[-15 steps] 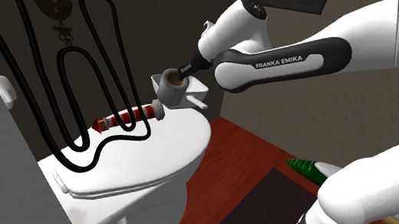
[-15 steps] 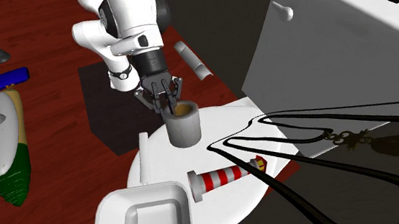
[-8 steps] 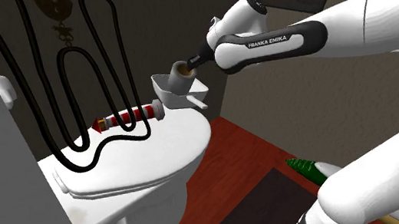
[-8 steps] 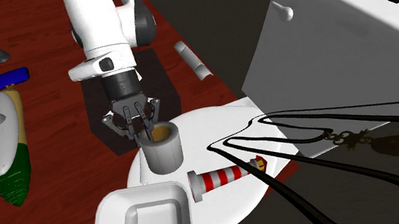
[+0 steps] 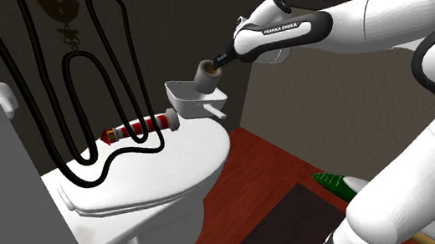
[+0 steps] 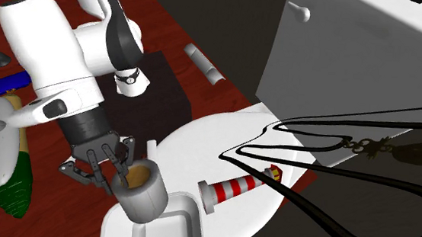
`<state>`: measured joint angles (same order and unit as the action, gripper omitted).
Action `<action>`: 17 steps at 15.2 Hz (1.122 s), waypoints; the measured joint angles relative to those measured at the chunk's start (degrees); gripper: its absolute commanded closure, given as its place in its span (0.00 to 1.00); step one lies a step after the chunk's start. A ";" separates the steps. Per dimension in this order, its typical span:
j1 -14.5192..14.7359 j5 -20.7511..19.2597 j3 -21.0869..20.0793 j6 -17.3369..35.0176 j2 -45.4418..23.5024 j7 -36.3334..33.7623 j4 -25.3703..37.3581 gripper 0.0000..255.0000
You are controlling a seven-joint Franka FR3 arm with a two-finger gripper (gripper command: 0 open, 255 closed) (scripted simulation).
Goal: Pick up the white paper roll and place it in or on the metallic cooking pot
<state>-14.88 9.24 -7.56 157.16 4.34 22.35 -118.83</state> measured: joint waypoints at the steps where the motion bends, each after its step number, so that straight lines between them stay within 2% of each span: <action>1: -0.08 0.61 0.29 0.28 -0.47 0.93 0.14 1.00; 10: 0.22 2.83 0.37 6.55 -3.09 3.52 -3.36 1.00; 15: 0.50 4.78 0.17 12.35 -4.03 5.47 -4.98 1.00; 17: 0.51 4.50 0.15 12.47 -4.23 5.19 -4.83 1.00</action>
<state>-14.37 13.74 -7.41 169.63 0.12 27.54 -123.66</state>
